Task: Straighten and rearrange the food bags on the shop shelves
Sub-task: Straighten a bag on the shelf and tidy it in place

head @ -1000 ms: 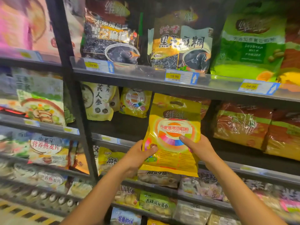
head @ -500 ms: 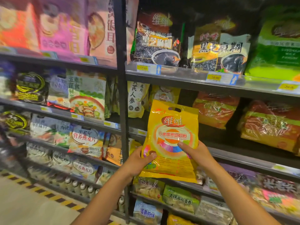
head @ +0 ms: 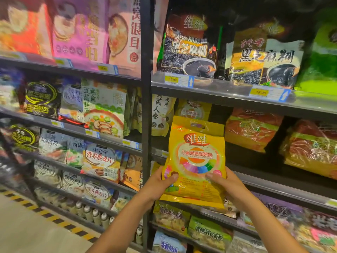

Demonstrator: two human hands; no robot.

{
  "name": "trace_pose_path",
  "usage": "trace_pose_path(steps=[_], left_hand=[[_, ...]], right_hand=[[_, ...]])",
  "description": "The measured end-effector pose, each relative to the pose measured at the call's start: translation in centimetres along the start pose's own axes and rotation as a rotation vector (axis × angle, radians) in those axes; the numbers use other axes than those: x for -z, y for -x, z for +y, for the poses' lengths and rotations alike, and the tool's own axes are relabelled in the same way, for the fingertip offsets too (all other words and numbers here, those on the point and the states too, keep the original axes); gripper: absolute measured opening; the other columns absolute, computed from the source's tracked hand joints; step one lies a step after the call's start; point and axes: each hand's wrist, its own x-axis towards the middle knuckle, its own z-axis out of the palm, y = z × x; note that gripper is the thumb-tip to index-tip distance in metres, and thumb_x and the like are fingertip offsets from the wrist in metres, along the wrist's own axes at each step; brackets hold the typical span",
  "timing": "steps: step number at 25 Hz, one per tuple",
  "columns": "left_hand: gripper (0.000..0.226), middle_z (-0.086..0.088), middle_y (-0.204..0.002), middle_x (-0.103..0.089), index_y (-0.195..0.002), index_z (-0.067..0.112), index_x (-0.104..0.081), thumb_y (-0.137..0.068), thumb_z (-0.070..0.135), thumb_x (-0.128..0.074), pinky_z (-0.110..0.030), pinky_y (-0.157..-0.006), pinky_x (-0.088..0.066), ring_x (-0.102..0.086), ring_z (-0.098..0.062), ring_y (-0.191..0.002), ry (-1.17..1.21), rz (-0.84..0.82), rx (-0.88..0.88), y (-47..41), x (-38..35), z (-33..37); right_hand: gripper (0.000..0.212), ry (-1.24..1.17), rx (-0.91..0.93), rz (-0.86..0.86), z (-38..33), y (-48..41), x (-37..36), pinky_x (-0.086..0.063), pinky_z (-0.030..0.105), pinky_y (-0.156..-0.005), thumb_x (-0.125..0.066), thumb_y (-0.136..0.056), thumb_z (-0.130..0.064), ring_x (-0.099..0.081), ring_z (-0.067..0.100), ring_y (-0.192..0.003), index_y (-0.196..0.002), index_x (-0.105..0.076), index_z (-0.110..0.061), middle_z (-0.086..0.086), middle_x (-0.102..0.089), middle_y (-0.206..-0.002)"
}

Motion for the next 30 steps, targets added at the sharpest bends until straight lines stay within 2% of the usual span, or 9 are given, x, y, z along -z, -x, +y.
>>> trace_pose_path(steps=[2, 7, 11, 14, 16, 18, 23, 26, 30], left_hand=[[0.035, 0.005, -0.125, -0.074, -0.131, 0.031, -0.062, -0.098, 0.036, -0.070, -0.042, -0.108, -0.052, -0.069, -0.015, -0.118, -0.009, 0.001, 0.002, -1.6, 0.5, 0.1], [0.026, -0.005, -0.123, -0.071, -0.119, 0.025, -0.060, -0.098, 0.037, -0.070, -0.039, -0.101, -0.055, -0.069, -0.018, -0.113, -0.081, 0.081, -0.022, -6.7, 1.4, 2.4], [0.051, -0.016, -0.121, -0.063, -0.123, 0.010, -0.051, -0.096, 0.051, -0.065, -0.039, -0.078, -0.047, -0.061, -0.024, -0.095, -0.289, 0.162, -0.009, -12.5, 1.9, 4.1], [0.061, -0.009, -0.137, -0.057, -0.140, 0.009, -0.048, -0.099, 0.052, -0.060, -0.040, -0.091, -0.045, -0.057, -0.026, -0.114, -0.447, 0.168, -0.009, -16.4, 1.9, 5.7], [0.056, -0.008, -0.124, -0.061, -0.130, 0.014, -0.056, -0.096, 0.057, -0.061, -0.041, -0.090, -0.048, -0.059, -0.027, -0.109, -0.523, 0.204, 0.039, -19.1, 2.2, 6.3], [0.056, -0.011, -0.119, -0.066, -0.116, 0.021, -0.061, -0.088, 0.070, -0.060, -0.043, -0.090, -0.054, -0.063, -0.031, -0.106, -0.614, 0.275, 0.056, -22.0, 2.6, 6.2], [0.062, -0.014, -0.135, -0.061, -0.146, 0.017, -0.048, -0.099, 0.055, -0.058, -0.041, -0.096, -0.047, -0.054, -0.036, -0.130, -0.765, 0.307, 0.002, -27.0, 1.9, 6.0], [0.063, -0.020, -0.138, -0.061, -0.147, 0.010, -0.049, -0.097, 0.043, -0.066, -0.041, -0.098, -0.049, -0.057, -0.038, -0.128, -0.696, 0.301, 0.032, -28.6, 1.8, 4.7], [0.038, -0.013, -0.120, -0.070, -0.119, 0.013, -0.068, -0.089, 0.036, -0.074, -0.036, -0.086, -0.053, -0.066, -0.034, -0.113, -0.745, 0.218, 0.062, -29.2, 2.1, 3.3]], right_hand=[[0.083, 0.010, 0.012, 0.001, 0.1, -1.8, 0.4, -0.057, 0.052, -0.100, -0.096, -0.059, -0.039, -0.074, 0.029, -0.111, -0.132, -0.062, -0.019, 0.007, -0.077, -0.121], [0.100, 0.006, 0.052, 0.004, -0.4, -7.0, 1.2, -0.056, 0.053, -0.100, -0.104, -0.045, -0.041, -0.073, 0.033, -0.113, -0.133, -0.062, -0.015, 0.010, -0.076, -0.123], [0.084, 0.054, 0.018, 0.028, -1.8, -11.8, 2.3, -0.057, 0.052, -0.098, -0.102, -0.051, -0.026, -0.074, 0.035, -0.109, -0.126, -0.066, -0.010, 0.015, -0.077, -0.120], [0.067, 0.107, -0.013, 0.124, -2.7, -15.5, 3.6, -0.061, 0.027, -0.074, -0.097, -0.061, -0.028, -0.076, 0.025, -0.096, -0.117, -0.071, -0.003, 0.016, -0.078, -0.111], [0.052, 0.135, -0.008, 0.150, -3.4, -17.6, 3.8, -0.055, 0.012, -0.064, -0.086, -0.079, -0.011, -0.072, 0.010, -0.092, -0.127, -0.067, -0.008, 0.009, -0.076, -0.117], [0.056, 0.186, 0.053, 0.158, -3.9, -19.8, 4.2, -0.057, 0.016, -0.073, -0.082, -0.081, 0.000, -0.071, 0.006, -0.094, -0.132, -0.063, -0.015, 0.003, -0.074, -0.119], [0.062, 0.336, 0.126, 0.151, -3.6, -23.7, 4.5, -0.056, 0.020, -0.089, -0.085, -0.078, 0.003, -0.071, 0.005, -0.103, -0.131, -0.061, -0.021, -0.007, -0.073, -0.117], [0.062, 0.398, 0.086, 0.172, -2.3, -25.2, 4.8, -0.052, 0.008, -0.074, -0.084, -0.081, -0.001, -0.064, 0.003, -0.101, -0.133, -0.058, -0.023, -0.009, -0.069, -0.115], [0.066, 0.499, 0.056, 0.239, -1.6, -26.8, 5.0, -0.046, 0.027, -0.091, -0.084, -0.085, -0.014, -0.060, 0.011, -0.111, -0.143, -0.053, -0.018, -0.001, -0.067, -0.125]])
